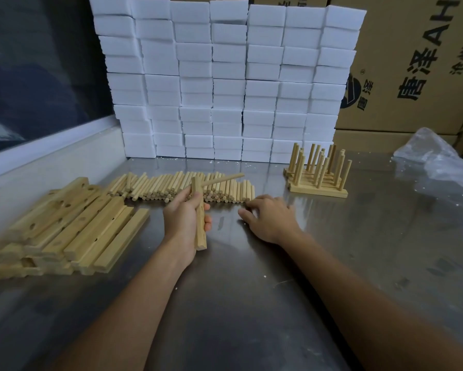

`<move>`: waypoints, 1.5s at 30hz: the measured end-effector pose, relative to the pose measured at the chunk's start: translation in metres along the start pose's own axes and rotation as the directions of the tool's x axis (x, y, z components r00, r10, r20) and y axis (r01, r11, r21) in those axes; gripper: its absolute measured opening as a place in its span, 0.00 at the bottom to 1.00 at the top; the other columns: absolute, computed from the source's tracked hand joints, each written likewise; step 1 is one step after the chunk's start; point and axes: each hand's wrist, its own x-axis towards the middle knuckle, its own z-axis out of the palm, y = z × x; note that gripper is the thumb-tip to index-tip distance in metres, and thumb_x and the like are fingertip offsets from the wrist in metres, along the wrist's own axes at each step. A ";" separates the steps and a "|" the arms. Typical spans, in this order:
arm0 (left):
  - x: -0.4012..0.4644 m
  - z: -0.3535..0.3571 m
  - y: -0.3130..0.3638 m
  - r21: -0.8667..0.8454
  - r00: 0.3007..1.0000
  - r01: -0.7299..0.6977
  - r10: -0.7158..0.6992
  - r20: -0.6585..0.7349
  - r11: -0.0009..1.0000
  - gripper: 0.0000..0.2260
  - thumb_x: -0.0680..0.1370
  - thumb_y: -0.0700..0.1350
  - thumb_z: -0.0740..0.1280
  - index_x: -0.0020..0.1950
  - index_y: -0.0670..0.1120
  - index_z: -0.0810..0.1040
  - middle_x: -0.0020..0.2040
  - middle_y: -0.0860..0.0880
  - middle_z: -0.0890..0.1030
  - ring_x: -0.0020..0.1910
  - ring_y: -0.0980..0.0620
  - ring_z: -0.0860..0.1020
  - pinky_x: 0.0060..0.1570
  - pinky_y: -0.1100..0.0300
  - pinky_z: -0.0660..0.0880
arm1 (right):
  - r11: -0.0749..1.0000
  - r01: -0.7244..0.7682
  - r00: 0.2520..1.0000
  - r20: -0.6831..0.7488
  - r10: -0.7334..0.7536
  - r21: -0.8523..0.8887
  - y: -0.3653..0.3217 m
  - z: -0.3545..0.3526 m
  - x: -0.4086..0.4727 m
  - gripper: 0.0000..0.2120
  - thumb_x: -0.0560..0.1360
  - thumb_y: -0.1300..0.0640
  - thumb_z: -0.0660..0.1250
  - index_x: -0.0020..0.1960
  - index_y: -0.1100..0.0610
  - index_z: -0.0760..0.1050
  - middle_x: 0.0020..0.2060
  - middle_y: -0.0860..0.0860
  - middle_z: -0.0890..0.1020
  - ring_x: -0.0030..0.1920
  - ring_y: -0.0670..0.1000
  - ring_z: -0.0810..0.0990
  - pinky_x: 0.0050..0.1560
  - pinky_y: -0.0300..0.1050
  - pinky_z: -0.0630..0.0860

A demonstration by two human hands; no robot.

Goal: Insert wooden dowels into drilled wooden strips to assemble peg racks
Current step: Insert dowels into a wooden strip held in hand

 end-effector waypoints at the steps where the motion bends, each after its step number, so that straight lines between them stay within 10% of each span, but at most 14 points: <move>1: 0.000 0.000 0.000 -0.002 1.000 0.002 -0.002 0.000 1.000 0.11 0.82 0.38 0.63 0.58 0.52 0.78 0.35 0.43 0.75 0.23 0.52 0.71 0.21 0.63 0.68 | 1.000 -0.008 1.000 -0.011 0.007 -0.016 0.000 0.001 0.000 0.20 0.79 0.38 0.58 0.62 0.49 0.78 0.63 0.52 0.77 0.63 0.58 0.72 0.64 0.58 0.65; 9: 0.000 0.000 0.000 -0.031 1.000 0.009 -0.009 0.000 0.999 0.11 0.81 0.38 0.63 0.52 0.53 0.80 0.34 0.43 0.75 0.22 0.53 0.71 0.20 0.63 0.68 | 0.976 -0.200 0.967 -0.145 0.210 0.081 0.002 -0.012 -0.002 0.09 0.77 0.54 0.67 0.47 0.59 0.81 0.39 0.54 0.82 0.40 0.55 0.82 0.47 0.53 0.81; 17: 0.002 -0.001 -0.001 -0.049 1.000 0.010 -0.011 -0.009 0.999 0.10 0.81 0.38 0.64 0.56 0.51 0.80 0.34 0.43 0.75 0.22 0.52 0.71 0.21 0.63 0.68 | 0.951 -0.257 0.952 -0.122 0.279 0.170 0.009 -0.027 -0.001 0.14 0.73 0.61 0.70 0.58 0.56 0.79 0.50 0.53 0.83 0.50 0.55 0.81 0.51 0.51 0.80; 27: 0.003 -0.002 -0.001 -0.055 1.000 0.007 -0.008 -0.009 0.998 0.13 0.81 0.38 0.63 0.64 0.48 0.78 0.35 0.43 0.76 0.22 0.52 0.71 0.21 0.63 0.68 | 0.760 0.066 0.849 -0.437 0.298 0.647 0.001 -0.059 0.002 0.08 0.73 0.53 0.75 0.49 0.54 0.80 0.38 0.44 0.82 0.40 0.42 0.81 0.43 0.35 0.78; 45: 0.004 -0.002 -0.002 -0.049 1.000 -0.003 0.002 -0.013 0.999 0.13 0.81 0.38 0.63 0.62 0.51 0.79 0.34 0.44 0.76 0.22 0.53 0.71 0.20 0.63 0.69 | 0.822 0.266 0.918 -0.392 -0.058 0.503 -0.013 -0.025 -0.013 0.09 0.77 0.59 0.71 0.57 0.53 0.80 0.44 0.48 0.84 0.44 0.44 0.83 0.50 0.39 0.81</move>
